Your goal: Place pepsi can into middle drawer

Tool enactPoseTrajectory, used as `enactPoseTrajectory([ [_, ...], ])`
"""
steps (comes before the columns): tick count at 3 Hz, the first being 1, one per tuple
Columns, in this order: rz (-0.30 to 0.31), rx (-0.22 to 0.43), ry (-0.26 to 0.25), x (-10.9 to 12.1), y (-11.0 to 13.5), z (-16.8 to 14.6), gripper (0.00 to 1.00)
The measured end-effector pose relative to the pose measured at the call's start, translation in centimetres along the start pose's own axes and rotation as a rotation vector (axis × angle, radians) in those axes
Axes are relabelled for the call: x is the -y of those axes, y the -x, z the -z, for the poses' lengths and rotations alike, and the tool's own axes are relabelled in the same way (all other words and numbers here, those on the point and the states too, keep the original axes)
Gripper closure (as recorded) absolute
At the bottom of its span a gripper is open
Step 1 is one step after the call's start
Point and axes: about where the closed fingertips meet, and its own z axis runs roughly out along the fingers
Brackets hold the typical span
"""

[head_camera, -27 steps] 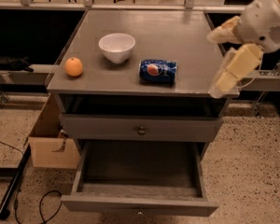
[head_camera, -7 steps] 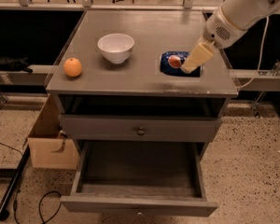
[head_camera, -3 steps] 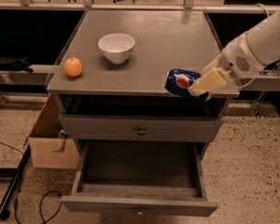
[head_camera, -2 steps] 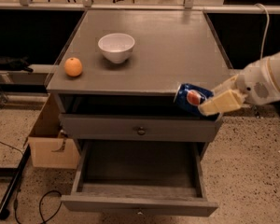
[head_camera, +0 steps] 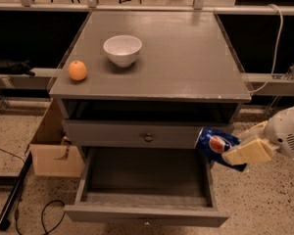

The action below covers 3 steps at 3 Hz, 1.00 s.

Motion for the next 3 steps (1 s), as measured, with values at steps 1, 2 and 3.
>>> enactPoseTrajectory([
  [1,0.000,0.000,0.000,0.0,0.0,0.0,1.00],
  [2,0.006,0.029,0.018,-1.4,-1.6,-1.7,1.00],
  [3,-0.004,0.032,0.036,-2.2,-3.5,-4.2,1.00],
])
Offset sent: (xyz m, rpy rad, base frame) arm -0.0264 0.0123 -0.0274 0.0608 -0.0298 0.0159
